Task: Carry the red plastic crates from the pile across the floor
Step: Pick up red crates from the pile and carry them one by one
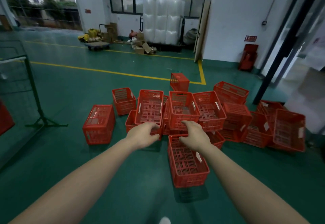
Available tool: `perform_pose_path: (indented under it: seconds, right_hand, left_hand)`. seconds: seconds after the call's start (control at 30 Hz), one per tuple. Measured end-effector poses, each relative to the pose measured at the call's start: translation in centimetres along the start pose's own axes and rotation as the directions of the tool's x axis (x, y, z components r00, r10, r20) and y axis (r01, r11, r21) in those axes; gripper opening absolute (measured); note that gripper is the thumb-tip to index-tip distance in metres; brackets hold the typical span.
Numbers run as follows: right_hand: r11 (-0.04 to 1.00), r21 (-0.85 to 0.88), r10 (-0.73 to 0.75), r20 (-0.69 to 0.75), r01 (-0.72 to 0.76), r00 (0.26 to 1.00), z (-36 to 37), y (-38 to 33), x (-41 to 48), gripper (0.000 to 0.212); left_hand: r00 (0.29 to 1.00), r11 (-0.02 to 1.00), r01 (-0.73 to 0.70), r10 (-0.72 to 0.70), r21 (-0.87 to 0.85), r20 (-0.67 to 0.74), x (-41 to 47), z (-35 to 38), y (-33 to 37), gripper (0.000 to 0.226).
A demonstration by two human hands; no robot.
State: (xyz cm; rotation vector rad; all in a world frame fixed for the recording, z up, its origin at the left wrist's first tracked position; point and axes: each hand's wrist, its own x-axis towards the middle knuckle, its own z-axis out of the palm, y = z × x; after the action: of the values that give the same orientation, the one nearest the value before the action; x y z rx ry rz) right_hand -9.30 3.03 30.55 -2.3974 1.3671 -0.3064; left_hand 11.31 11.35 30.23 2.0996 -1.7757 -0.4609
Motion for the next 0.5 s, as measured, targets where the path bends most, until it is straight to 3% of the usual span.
perform_pose_path:
  seconds: [0.5]
  right_hand:
    - [0.996, 0.05, 0.078, 0.032, -0.079, 0.996, -1.4, 5.3, 33.4, 0.071]
  left_hand:
    - [0.998, 0.996, -0.057, 0.055, 0.062, 0.027, 34.1, -4.2, -5.6, 0.044]
